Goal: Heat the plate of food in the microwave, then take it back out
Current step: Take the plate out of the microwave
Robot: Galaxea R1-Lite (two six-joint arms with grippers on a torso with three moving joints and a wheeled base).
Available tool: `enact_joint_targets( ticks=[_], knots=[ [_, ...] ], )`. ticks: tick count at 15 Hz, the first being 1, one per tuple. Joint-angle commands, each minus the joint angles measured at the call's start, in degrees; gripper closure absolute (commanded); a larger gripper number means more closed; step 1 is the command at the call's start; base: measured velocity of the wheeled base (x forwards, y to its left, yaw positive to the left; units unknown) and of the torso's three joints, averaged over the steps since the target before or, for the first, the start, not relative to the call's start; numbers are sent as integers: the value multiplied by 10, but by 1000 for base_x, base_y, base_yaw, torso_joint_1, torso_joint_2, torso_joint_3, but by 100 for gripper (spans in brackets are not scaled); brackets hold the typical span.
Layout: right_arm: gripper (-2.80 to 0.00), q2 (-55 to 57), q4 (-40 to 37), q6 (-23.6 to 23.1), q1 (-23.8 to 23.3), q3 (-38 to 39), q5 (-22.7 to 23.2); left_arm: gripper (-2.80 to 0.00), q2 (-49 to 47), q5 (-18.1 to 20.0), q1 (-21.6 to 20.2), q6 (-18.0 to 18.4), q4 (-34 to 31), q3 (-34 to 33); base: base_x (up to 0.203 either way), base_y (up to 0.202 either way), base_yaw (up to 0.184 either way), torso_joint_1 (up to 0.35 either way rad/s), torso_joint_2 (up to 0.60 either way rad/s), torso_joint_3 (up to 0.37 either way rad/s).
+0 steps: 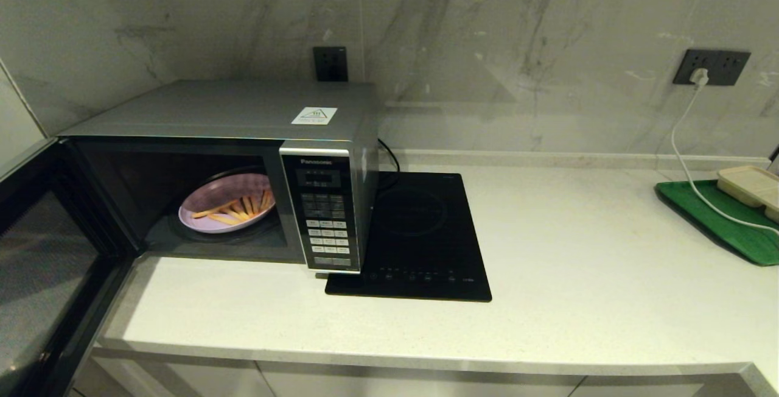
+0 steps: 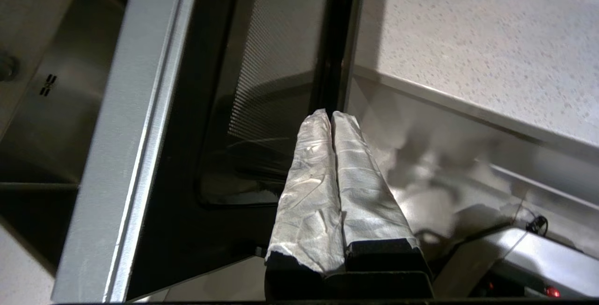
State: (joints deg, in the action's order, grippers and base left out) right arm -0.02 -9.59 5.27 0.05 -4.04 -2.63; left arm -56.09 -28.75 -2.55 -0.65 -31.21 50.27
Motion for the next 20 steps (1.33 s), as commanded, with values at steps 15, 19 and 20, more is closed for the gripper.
enact_joint_targets(
  ticks=[15, 19, 20],
  knots=[
    [0, 0, -1, 0, 0, 0, 0, 0, -27, 2, -221, 14, 143, -34, 0, 0, 0, 0, 0, 0],
    [0, 0, -1, 1, 0, 0, 0, 0, -12, 136, -193, 16, 136, -44, 0, 0, 0, 0, 0, 0],
    [0, 0, -1, 0, 0, 0, 0, 0, -13, 147, -178, 15, 133, -52, 0, 0, 0, 0, 0, 0]
  ],
)
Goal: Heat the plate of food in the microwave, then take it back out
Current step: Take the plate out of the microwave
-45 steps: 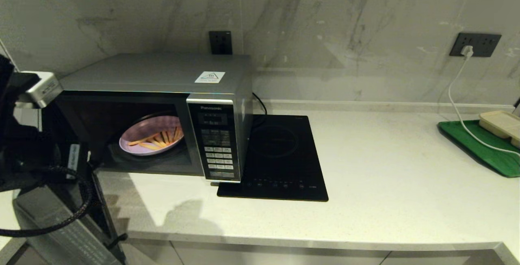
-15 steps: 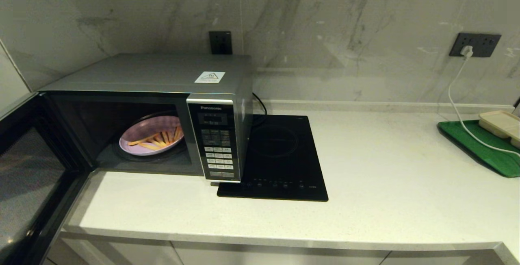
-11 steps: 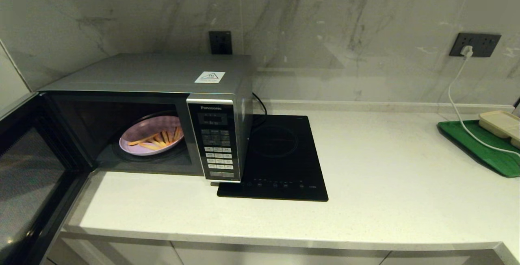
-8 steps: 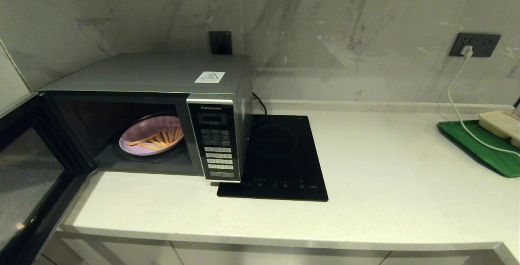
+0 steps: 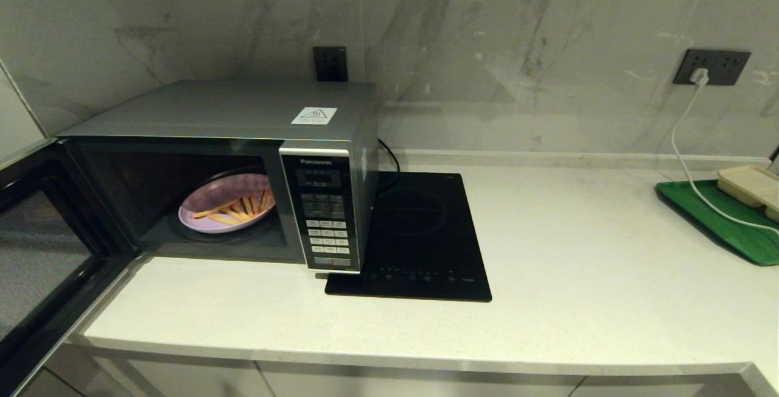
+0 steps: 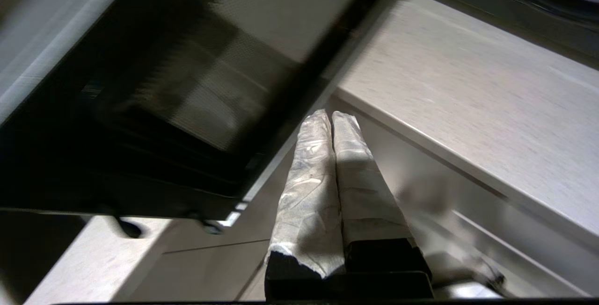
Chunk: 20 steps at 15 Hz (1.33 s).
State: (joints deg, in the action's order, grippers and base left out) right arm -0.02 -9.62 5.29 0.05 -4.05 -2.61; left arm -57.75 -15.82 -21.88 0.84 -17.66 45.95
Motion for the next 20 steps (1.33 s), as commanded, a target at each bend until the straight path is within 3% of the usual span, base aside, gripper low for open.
enact_joint_targets(
  ticks=[1, 6, 8, 10, 12, 15, 16, 17, 18, 20],
  knots=[
    [0, 0, 0, 0, 0, 0, 0, 0, -2, 21, 20, -3, -2, -15, 0, 0, 0, 0, 0, 0],
    [0, 0, 0, 0, 0, 0, 0, 0, -12, 32, 73, -7, -1, -49, 0, 0, 0, 0, 0, 0],
    [0, 0, 0, 1, 0, 0, 0, 0, -17, 85, 100, -7, -3, -63, 0, 0, 0, 0, 0, 0],
    [0, 0, 0, 0, 0, 0, 0, 0, -32, 163, 125, -4, -3, -70, 0, 0, 0, 0, 0, 0],
    [0, 0, 0, 0, 0, 0, 0, 0, -59, 204, 153, 6, 1, -70, 0, 0, 0, 0, 0, 0],
    [0, 0, 0, 0, 0, 0, 0, 0, -127, 213, 173, 84, 35, -71, 0, 0, 0, 0, 0, 0],
    [0, 0, 0, 0, 0, 0, 0, -280, -156, 214, 175, 97, 61, -69, 0, 0, 0, 0, 0, 0],
    [0, 0, 0, 0, 0, 0, 0, -280, -184, 214, 184, 86, 94, -67, 0, 0, 0, 0, 0, 0],
    [0, 0, 0, 0, 0, 0, 0, -280, -207, 214, 199, 30, 123, -62, 0, 0, 0, 0, 0, 0],
    [0, 0, 0, 1, 0, 0, 0, -280, -248, 207, 235, -196, 160, -37, 0, 0, 0, 0, 0, 0]
  ],
)
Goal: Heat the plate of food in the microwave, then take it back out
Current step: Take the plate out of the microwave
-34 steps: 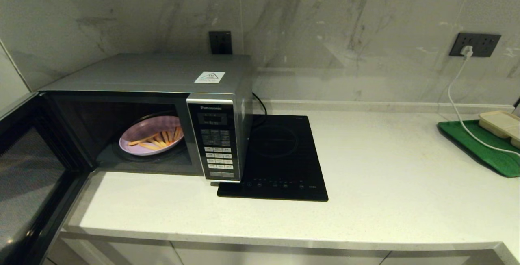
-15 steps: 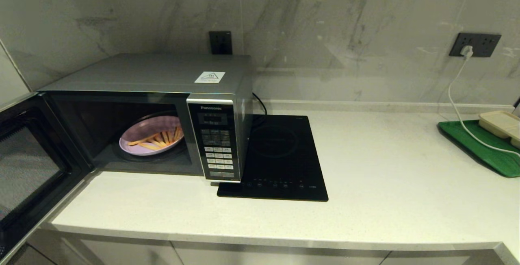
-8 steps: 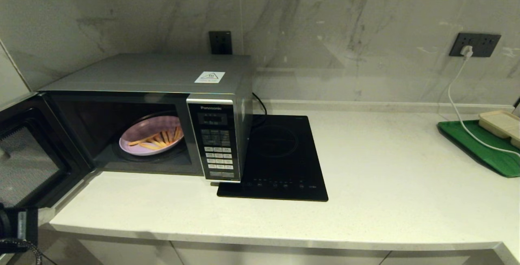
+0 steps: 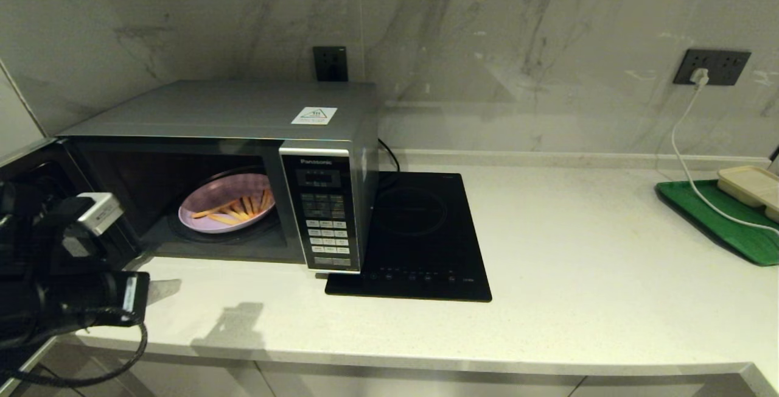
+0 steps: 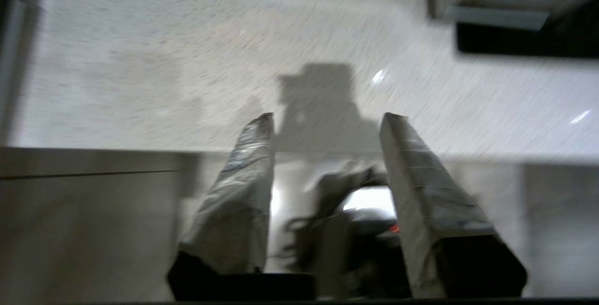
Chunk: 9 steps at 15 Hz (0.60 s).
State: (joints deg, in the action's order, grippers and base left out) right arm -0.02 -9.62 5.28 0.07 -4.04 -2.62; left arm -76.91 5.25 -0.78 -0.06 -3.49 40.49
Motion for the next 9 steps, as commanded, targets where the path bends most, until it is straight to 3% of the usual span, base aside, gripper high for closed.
enact_joint_targets(
  ticks=[1, 3, 5, 8, 9],
  knots=[
    [0, 0, 0, 0, 0, 0, 0, -280, -72, -12, 40, -301, 28, 35, 0, 0, 0, 0, 0, 0],
    [0, 0, 0, 0, 0, 0, 0, -280, -93, -29, 73, -509, 42, 55, 0, 0, 0, 0, 0, 0],
    [0, 0, 0, 0, 0, 0, 0, -280, -102, -39, 87, -675, 45, 77, 0, 0, 0, 0, 0, 0],
    [0, 0, 0, 0, 0, 0, 0, -280, -151, -79, 76, -811, -8, 122, 0, 0, 0, 0, 0, 0],
    [0, 0, 0, 0, 0, 0, 0, -280, -155, -84, 50, -830, -19, 125, 0, 0, 0, 0, 0, 0]
  ],
)
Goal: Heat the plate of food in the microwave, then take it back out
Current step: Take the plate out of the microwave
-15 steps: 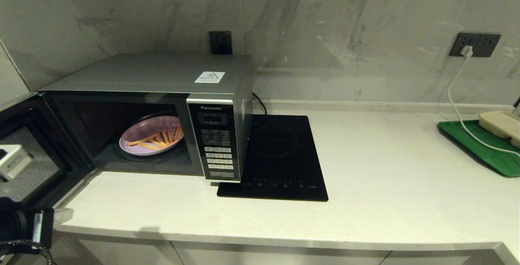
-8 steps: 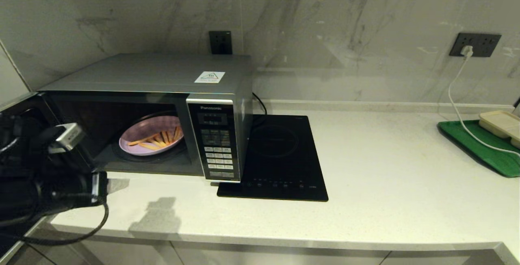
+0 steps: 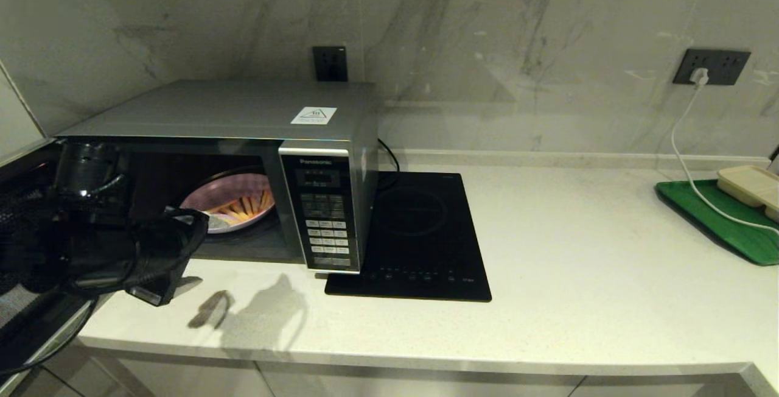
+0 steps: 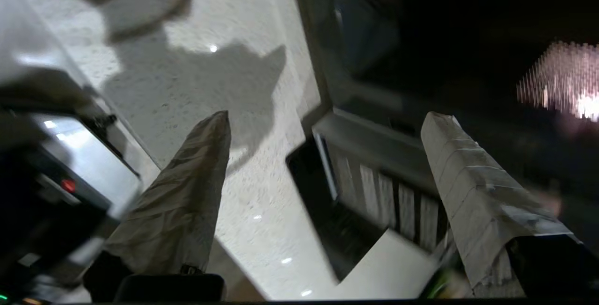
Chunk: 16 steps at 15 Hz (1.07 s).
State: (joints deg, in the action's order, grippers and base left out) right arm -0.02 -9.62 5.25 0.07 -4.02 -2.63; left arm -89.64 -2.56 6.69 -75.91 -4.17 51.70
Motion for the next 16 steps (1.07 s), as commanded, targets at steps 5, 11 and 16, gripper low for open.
enact_joint_targets(
  ticks=[5, 11, 16],
  knots=[
    [0, 0, 0, 1, 0, 0, 0, -280, -84, 19, -138, -60, -14, 28, 0, 0, 0, 0, 0, 0],
    [0, 0, 0, 0, -1, 0, 0, -280, -105, 106, -111, -55, 54, 64, 0, 0, 0, 0, 0, 0],
    [0, 0, 0, 0, 0, 0, 0, -280, -159, 103, -87, -54, 58, 83, 0, 0, 0, 0, 0, 0]
  ],
)
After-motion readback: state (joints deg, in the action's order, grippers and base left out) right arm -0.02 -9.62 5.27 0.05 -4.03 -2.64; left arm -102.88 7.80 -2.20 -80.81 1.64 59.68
